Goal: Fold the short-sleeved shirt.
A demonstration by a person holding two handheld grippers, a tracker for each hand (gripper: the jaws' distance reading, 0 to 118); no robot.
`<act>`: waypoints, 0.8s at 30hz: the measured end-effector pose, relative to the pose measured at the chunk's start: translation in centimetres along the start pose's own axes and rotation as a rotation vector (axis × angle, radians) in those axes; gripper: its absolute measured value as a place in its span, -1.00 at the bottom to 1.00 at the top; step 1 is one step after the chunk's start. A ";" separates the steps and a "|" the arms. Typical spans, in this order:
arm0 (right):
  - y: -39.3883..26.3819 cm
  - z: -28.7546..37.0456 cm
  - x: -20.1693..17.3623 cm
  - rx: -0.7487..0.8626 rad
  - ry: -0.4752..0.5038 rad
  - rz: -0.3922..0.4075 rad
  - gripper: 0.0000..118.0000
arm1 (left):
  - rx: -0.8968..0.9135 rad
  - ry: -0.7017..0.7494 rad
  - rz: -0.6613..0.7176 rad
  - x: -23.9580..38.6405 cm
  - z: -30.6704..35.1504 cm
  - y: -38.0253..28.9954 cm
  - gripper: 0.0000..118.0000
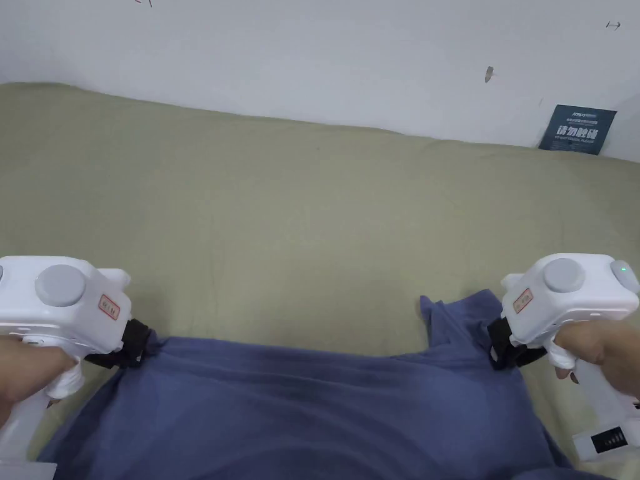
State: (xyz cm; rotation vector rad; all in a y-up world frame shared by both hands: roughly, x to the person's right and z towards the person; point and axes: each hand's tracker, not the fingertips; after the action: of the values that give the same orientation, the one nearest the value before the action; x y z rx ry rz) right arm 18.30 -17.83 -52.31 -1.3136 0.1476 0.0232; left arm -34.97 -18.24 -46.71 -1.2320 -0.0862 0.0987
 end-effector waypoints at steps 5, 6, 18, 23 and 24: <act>-2.2 5.3 -0.8 0.207 0.020 0.032 -1.00 | 0.144 -0.052 0.019 -0.5 2.2 -1.1 -0.89; -3.0 6.7 -1.0 0.264 0.052 0.031 -1.00 | 0.154 -0.067 0.006 -0.5 3.1 -1.5 -0.89; -18.9 17.5 -3.7 0.495 0.127 0.159 -1.00 | 0.354 -0.192 -0.121 -2.0 13.8 -12.2 -0.89; -26.7 16.6 -3.9 0.487 0.099 0.114 -1.00 | 0.358 -0.150 -0.128 -3.2 12.7 -20.7 -0.89; -28.2 15.9 -4.0 0.465 0.091 0.085 -1.00 | 0.356 -0.147 -0.129 -3.4 12.1 -22.3 -0.89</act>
State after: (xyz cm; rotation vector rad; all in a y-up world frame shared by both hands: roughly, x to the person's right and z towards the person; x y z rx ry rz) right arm 18.69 -9.44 -20.83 -0.8439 0.2695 0.0013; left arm -39.13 -14.68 -21.67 -0.8601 -0.2649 0.0877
